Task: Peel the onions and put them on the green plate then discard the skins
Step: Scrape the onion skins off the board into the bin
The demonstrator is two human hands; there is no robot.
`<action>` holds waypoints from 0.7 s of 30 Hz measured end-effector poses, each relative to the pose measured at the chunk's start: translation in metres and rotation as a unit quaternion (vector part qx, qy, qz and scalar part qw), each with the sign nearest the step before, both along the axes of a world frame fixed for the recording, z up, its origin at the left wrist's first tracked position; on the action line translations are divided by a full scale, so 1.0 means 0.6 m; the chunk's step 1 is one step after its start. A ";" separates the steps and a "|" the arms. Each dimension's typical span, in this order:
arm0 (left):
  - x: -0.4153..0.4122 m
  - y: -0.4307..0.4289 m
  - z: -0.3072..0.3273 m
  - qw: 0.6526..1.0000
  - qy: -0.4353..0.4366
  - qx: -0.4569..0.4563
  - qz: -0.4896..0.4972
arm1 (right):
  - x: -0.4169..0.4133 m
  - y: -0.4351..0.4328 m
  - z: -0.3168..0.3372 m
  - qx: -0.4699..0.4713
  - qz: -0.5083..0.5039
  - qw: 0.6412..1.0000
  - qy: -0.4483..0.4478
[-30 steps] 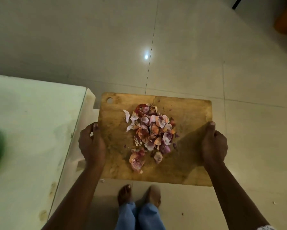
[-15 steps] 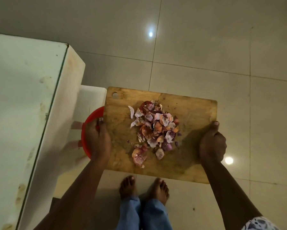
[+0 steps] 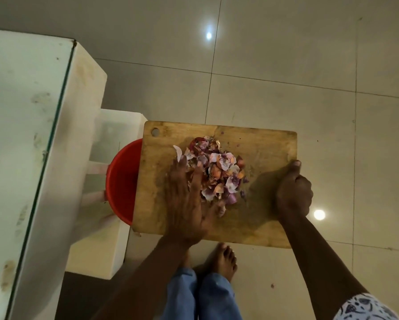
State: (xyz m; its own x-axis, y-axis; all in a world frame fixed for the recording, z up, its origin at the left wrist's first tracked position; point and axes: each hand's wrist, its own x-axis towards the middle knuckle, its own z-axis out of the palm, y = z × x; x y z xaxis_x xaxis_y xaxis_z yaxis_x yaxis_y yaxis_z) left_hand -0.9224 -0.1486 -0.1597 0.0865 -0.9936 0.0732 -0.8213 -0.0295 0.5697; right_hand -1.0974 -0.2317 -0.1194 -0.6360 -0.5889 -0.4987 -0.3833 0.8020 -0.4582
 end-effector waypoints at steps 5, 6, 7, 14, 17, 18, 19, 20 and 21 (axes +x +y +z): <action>-0.015 -0.036 -0.032 0.996 -0.089 0.011 -0.032 | -0.009 -0.002 -0.006 0.009 -0.002 1.000 0.002; -0.013 -0.041 -0.039 0.994 -0.097 0.005 -0.041 | -0.011 -0.002 -0.007 0.008 -0.002 1.000 0.002; -0.012 -0.043 -0.045 0.995 -0.092 -0.003 -0.046 | -0.013 -0.001 -0.008 0.007 -0.002 1.000 0.002; 0.031 -0.017 -0.072 0.997 -0.062 0.013 -0.040 | -0.028 0.002 -0.011 0.008 -0.003 1.000 0.019; 0.063 -0.008 -0.081 0.997 -0.067 0.022 -0.033 | -0.034 0.005 -0.012 0.007 -0.002 1.000 0.020; 0.074 -0.007 -0.084 0.997 -0.068 0.026 -0.023 | -0.034 0.006 -0.013 0.007 -0.003 1.000 0.019; 0.084 -0.007 -0.086 0.997 -0.063 0.034 -0.006 | -0.034 0.006 -0.014 0.006 -0.005 1.000 0.018; 0.094 -0.010 -0.087 0.997 -0.055 0.045 0.021 | -0.035 0.007 -0.017 0.006 -0.007 1.000 0.018; 0.104 -0.012 -0.087 0.996 -0.046 0.056 0.052 | -0.034 0.008 -0.018 0.006 -0.008 1.000 0.018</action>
